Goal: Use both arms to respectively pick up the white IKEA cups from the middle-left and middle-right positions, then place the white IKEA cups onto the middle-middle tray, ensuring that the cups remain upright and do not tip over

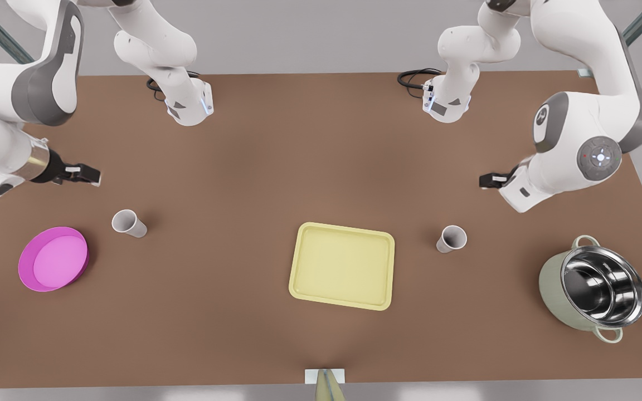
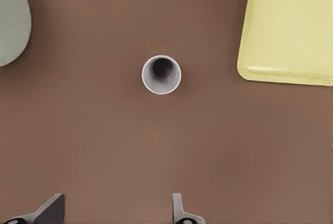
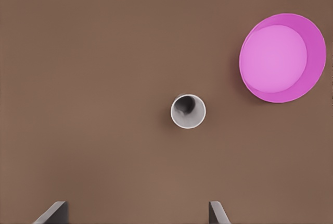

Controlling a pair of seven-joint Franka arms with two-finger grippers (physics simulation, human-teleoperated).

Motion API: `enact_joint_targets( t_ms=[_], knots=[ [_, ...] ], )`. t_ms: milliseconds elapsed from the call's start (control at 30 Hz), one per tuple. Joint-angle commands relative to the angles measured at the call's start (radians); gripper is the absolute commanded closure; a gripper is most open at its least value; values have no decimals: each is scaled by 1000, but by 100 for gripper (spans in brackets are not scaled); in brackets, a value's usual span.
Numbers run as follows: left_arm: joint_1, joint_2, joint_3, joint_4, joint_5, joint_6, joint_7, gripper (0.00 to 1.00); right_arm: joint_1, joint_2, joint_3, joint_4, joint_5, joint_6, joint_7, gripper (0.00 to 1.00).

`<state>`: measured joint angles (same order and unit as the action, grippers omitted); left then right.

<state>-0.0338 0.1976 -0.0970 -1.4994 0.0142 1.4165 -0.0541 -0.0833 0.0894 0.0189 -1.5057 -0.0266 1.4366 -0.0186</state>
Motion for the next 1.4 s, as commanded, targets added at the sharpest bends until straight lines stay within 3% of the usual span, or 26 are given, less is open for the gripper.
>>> enact_joint_targets(
  t_ms=[0,67,133,233,300,400,467,633,900,933,1000,1033,1100,1300,1333,1367],
  knots=[
    [0,2,2,2,-3,111,-109,0,-1,0,1,-4,1,110,-29,0],
    [0,0,2,2,-3,111,-110,0,-4,15,-2,-8,-2,110,-30,0],
    [-8,106,-3,13,3,151,-107,0,-27,96,-2,-5,-1,131,-55,0],
    [-5,290,5,27,-2,366,-110,0,-115,257,-2,-14,14,264,-152,0],
    [18,345,22,14,-8,493,-112,0,-134,285,-2,-74,16,383,-175,0],
    [29,326,22,-96,-11,585,-107,0,-147,263,-2,-175,20,484,-213,0],
    [28,250,23,-292,-11,733,-84,0,-147,216,-2,-292,20,587,-213,0],
    [31,238,26,-349,-8,752,-81,0,-174,176,-2,-499,27,794,-213,0],
    [37,307,29,-394,-11,877,-84,0,-214,213,-2,-619,28,918,-215,0],
    [38,309,29,-394,-11,877,-86,12,-219,214,-2,-623,28,920,-215,0],
    [43,307,29,-394,-89,866,-84,54,-227,216,-1,-630,28,921,-215,0],
    [45,307,29,-394,-91,865,-84,64,-227,217,-2,-631,28,923,-215,0],
    [45,307,29,-394,-92,863,-86,72,-234,225,-1,-646,28,936,-216,0],
    [41,298,28,-391,-112,840,-85,79,-257,263,-1,-663,30,946,-231,0],
    [38,277,29,-389,-114,838,-87,79,-257,267,-1,-663,30,949,-244,1],
    [40,258,28,-384,-114,812,-89,79,-257,270,-1,-668,31,956,-245,12]
  ],
)
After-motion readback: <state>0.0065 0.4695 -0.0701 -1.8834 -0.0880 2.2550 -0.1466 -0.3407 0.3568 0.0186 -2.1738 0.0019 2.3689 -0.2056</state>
